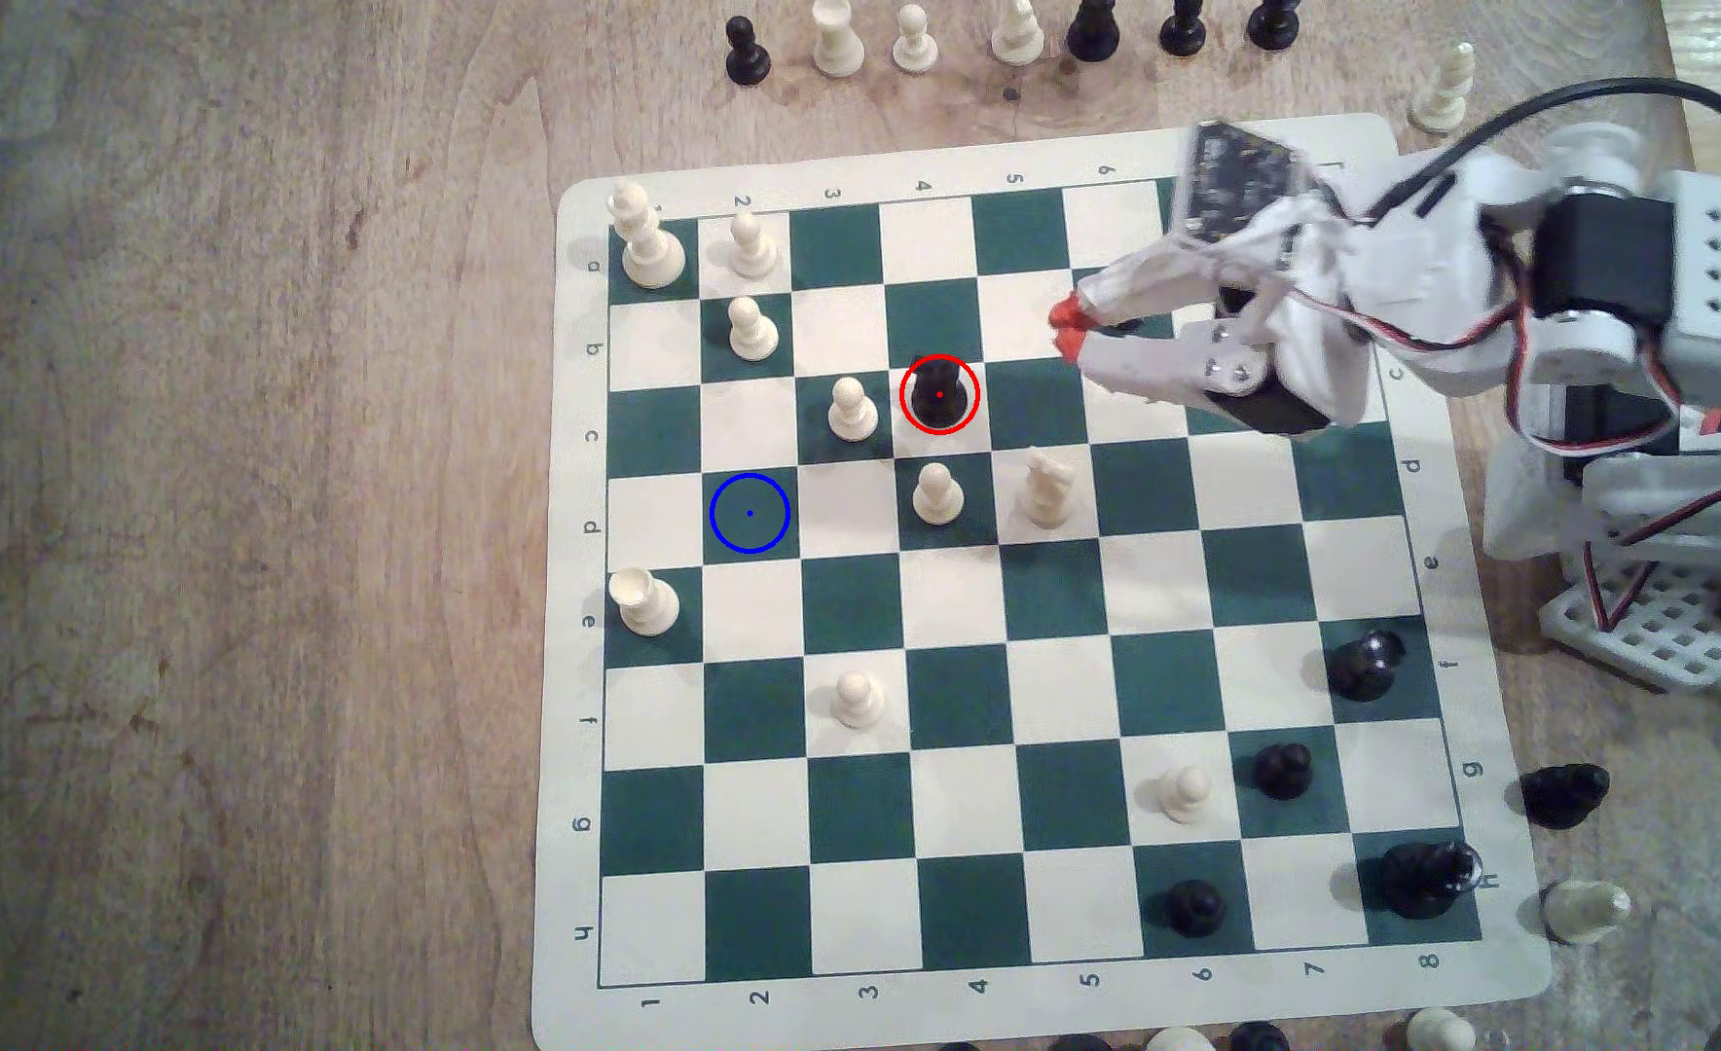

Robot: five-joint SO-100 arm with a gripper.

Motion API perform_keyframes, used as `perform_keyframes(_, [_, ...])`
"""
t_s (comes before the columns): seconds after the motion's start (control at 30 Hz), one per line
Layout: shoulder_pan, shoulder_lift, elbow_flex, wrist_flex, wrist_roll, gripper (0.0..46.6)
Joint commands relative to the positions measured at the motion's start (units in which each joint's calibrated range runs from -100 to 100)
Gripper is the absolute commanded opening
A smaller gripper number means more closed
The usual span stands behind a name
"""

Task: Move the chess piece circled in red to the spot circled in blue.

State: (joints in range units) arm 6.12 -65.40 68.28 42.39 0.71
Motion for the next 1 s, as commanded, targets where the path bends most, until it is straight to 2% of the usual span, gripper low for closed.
perform_keyframes(0.0, [2.91,10.56,-14.24,0.20,-0.10,3.7])
perform_keyframes(0.07, [3.62,13.95,-16.69,0.44,1.03,4.9])
perform_keyframes(0.1, [3.70,16.58,-18.05,0.20,2.54,6.2])
perform_keyframes(0.2, [3.70,20.57,-20.50,0.20,3.47,7.1])
perform_keyframes(0.4, [3.23,37.55,-35.46,6.42,3.52,8.6])
perform_keyframes(0.57, [1.82,45.79,-44.07,12.48,3.61,9.3])
perform_keyframes(0.97, [-0.14,58.01,-54.68,20.26,3.66,10.7])
